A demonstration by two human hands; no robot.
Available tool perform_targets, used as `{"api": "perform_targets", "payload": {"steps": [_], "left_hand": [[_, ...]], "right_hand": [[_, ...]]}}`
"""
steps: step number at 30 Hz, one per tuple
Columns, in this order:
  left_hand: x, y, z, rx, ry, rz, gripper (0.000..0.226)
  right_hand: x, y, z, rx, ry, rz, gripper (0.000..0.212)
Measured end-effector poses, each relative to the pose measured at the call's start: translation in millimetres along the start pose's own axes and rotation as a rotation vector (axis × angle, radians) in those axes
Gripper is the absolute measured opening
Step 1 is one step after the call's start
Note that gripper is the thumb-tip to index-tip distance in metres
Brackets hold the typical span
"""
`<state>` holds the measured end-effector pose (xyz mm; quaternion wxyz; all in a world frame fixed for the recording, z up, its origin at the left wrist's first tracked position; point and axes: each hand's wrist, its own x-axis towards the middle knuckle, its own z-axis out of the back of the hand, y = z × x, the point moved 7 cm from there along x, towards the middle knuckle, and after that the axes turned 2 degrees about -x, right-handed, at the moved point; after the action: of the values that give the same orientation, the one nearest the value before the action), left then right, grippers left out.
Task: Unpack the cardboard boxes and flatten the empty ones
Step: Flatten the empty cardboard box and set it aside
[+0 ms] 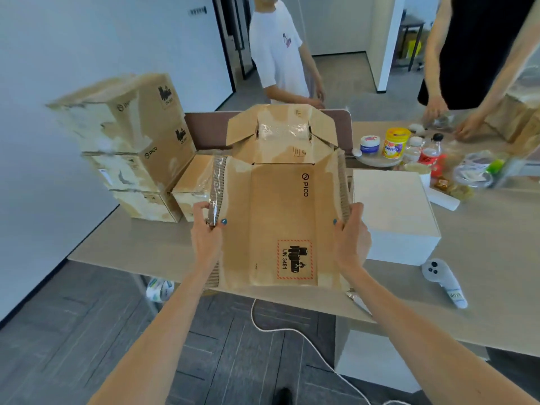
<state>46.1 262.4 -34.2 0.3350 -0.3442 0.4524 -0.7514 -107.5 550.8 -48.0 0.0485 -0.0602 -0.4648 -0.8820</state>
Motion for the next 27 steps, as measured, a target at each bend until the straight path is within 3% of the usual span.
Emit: {"api": "perform_targets", "payload": {"steps": [8, 13, 27], "left_hand": [[-11, -45, 80, -0.066, -0.127, -0.05, 0.051], [-25, -59, 152, -0.054, -0.271, -0.087, 0.047], [-68, 19, 371, -0.115, -0.64, -0.035, 0.044]], "right_hand": [[-25, 74, 20, 0.153, 0.048, 0.165, 0.015], [-50, 126, -2, 0.18, 0.08, 0.278, 0.013], [-173, 264, -141, 0.293, 0.238, 0.666, 0.027]]}}
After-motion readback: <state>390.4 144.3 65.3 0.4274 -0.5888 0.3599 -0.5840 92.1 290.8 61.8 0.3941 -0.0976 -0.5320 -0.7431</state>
